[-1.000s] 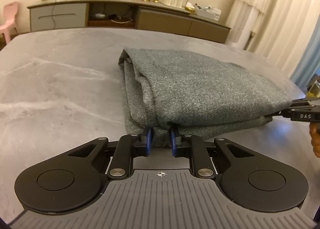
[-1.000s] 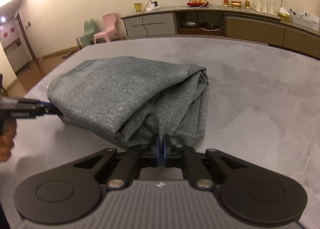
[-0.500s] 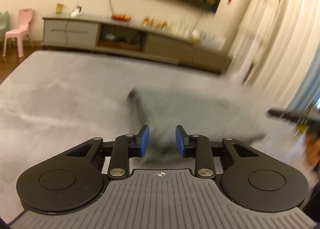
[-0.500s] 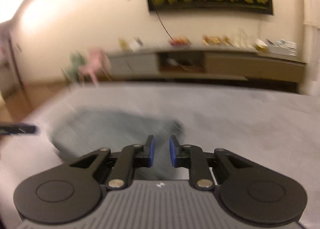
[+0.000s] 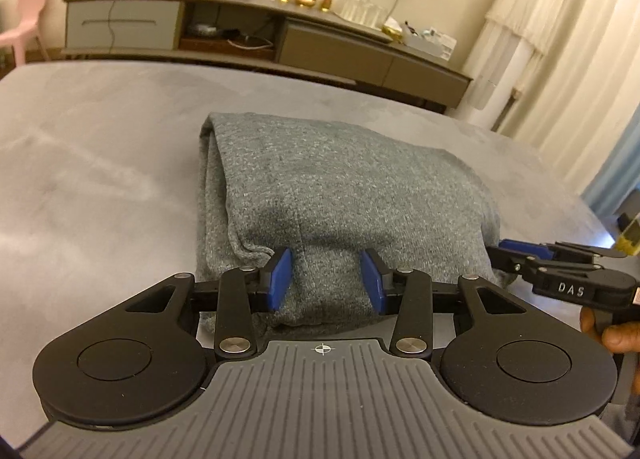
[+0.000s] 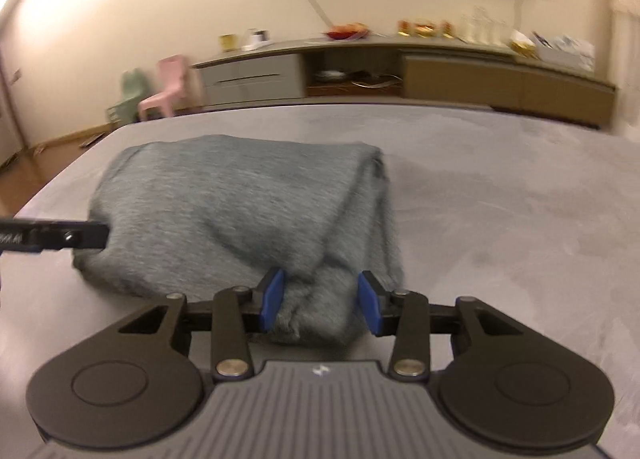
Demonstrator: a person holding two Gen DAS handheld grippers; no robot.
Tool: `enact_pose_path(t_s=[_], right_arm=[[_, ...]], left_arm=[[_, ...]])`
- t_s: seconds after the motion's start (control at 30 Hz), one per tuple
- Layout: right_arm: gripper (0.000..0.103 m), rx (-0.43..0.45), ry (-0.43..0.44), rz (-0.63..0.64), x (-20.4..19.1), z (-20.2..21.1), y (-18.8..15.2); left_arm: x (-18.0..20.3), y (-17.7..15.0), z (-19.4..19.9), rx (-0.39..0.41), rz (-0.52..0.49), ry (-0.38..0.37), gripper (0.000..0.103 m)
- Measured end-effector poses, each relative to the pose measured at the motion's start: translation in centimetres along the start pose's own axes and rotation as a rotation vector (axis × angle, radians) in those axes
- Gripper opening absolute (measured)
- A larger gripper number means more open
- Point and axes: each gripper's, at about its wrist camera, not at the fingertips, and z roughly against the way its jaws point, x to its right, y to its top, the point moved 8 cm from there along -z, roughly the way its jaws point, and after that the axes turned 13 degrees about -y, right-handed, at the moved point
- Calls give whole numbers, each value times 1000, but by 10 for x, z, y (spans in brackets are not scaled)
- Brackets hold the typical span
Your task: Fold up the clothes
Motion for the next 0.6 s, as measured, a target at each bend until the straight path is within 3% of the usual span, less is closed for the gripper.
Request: enact_pose_path(t_s=[0.1, 0.2, 0.27, 0.37, 0.47, 0.6], right_arm=[[50, -42, 4, -85, 21, -2, 5], [51, -49, -49, -130, 37, 15, 10], [68, -20, -63, -137, 36, 36, 12], [88, 15, -36, -97, 29, 62, 14], [96, 44, -28, -23, 21, 85, 8], [96, 47, -33, 26, 12, 98, -6]], left_arm=[[5, 4, -4, 14, 21, 33, 38], [19, -4, 13, 34, 56, 90, 64], [33, -10, 26, 43, 52, 121, 87], [58, -17, 45, 47, 35, 118, 90], [79, -20, 63, 58, 13, 154, 96], [95, -22, 77, 72, -15, 227, 96]])
